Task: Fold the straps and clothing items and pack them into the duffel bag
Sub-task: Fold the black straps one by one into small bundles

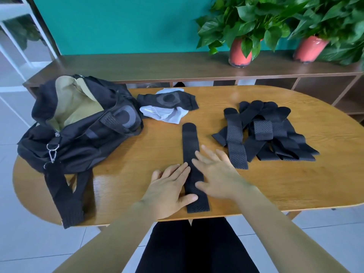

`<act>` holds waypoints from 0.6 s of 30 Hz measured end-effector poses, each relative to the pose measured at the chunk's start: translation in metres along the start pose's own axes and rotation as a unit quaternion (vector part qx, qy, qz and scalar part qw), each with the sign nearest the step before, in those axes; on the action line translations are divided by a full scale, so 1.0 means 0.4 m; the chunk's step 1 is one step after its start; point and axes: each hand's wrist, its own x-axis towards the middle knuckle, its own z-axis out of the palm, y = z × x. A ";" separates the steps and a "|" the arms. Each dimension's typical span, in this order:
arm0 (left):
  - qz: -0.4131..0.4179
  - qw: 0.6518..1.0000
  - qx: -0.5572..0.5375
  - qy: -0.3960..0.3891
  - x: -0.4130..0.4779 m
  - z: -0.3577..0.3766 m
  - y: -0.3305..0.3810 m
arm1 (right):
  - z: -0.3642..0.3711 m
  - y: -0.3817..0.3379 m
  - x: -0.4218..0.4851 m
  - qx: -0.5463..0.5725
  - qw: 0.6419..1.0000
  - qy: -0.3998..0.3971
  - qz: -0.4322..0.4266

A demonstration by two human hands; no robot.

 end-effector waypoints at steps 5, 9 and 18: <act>-0.002 1.000 -0.005 -0.008 -0.002 -0.007 0.001 | 0.037 -0.028 -0.026 -0.056 0.998 -0.038 0.008; -0.004 1.000 -0.027 0.014 -0.002 0.002 -0.002 | 0.031 -0.008 0.026 -0.072 0.996 -0.046 0.017; 0.024 0.999 -0.017 0.039 0.003 -0.015 -0.025 | -0.001 0.027 0.169 -0.082 0.994 -0.056 0.043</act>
